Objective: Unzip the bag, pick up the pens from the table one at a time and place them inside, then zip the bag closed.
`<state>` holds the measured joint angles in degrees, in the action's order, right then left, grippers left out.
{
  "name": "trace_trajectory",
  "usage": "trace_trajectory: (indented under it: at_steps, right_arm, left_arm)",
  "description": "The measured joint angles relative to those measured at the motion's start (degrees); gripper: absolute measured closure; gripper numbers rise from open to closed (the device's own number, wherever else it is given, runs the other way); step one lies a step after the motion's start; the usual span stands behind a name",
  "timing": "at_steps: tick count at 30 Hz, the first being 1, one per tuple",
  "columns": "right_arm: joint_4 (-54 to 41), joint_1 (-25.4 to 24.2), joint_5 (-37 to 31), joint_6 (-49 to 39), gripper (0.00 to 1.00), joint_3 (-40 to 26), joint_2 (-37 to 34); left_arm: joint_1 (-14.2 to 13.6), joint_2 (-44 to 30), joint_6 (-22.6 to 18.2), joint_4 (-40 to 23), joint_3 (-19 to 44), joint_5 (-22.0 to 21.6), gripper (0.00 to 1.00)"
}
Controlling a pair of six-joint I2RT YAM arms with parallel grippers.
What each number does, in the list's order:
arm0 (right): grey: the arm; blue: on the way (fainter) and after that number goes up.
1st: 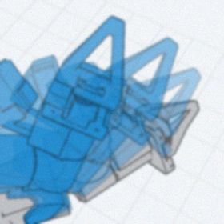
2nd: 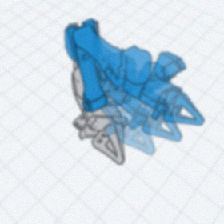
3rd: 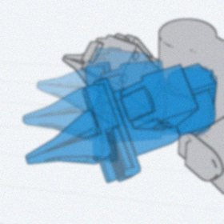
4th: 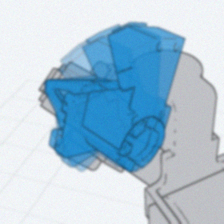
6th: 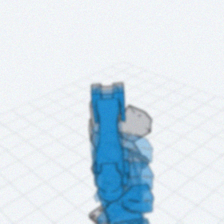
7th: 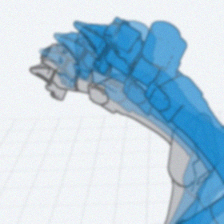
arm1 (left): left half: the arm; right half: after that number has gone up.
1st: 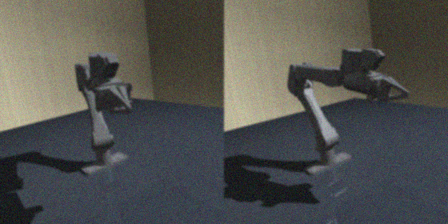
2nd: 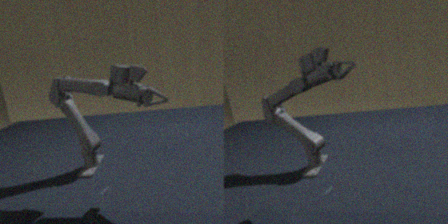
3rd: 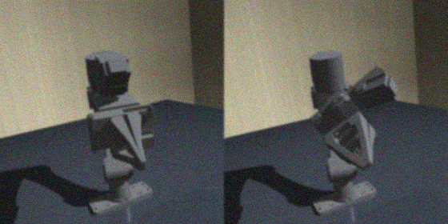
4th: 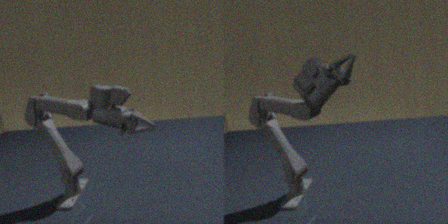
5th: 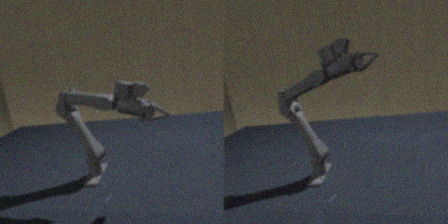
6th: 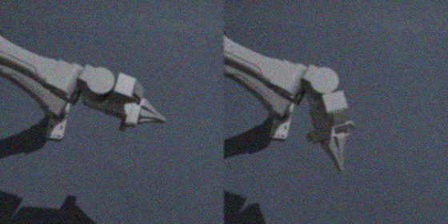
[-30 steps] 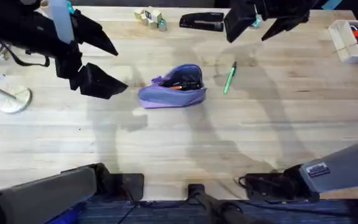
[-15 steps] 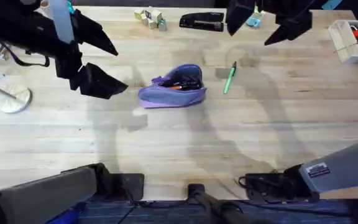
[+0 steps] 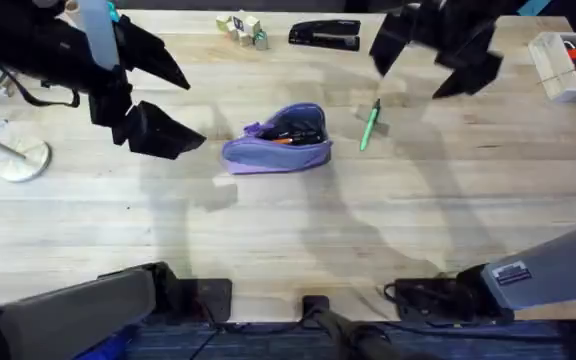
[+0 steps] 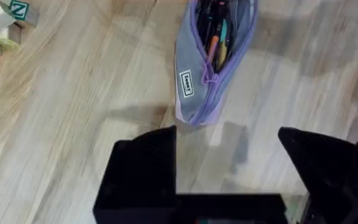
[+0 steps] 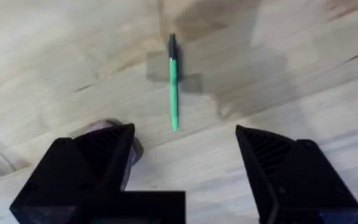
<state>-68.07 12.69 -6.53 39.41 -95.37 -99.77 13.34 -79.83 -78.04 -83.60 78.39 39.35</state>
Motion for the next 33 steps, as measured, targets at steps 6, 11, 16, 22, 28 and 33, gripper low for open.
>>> trace_trajectory:
  at_steps: [6,11,16,22,28,33]
  right_arm:
    - [10.64,0.02,1.58,4.25,0.006,10.68,-0.11]
    - [17.78,0.42,1.84,7.00,0.006,17.42,-0.17]
    - [24.26,1.37,1.84,7.89,0.005,23.03,-0.23]
    - [27.65,2.20,1.52,9.50,0.005,24.61,-2.72]
    - [27.60,3.72,-0.61,10.31,0.005,24.33,-5.25]
    - [26.42,5.38,-3.81,10.31,0.104,23.08,-6.99]
  left_arm:
    - [0.00,0.01,0.00,-0.01,0.00,0.00,0.008]
    - [-0.01,0.02,0.00,0.00,0.00,0.00,0.008]
    - [-0.02,0.00,0.00,0.00,0.00,0.01,0.008]
    - [-0.02,0.02,0.00,0.01,0.00,0.00,0.008]
    - [-0.02,0.02,0.00,-0.41,0.00,0.00,0.008]
    - [0.00,0.02,0.00,-0.43,0.00,0.00,0.008]
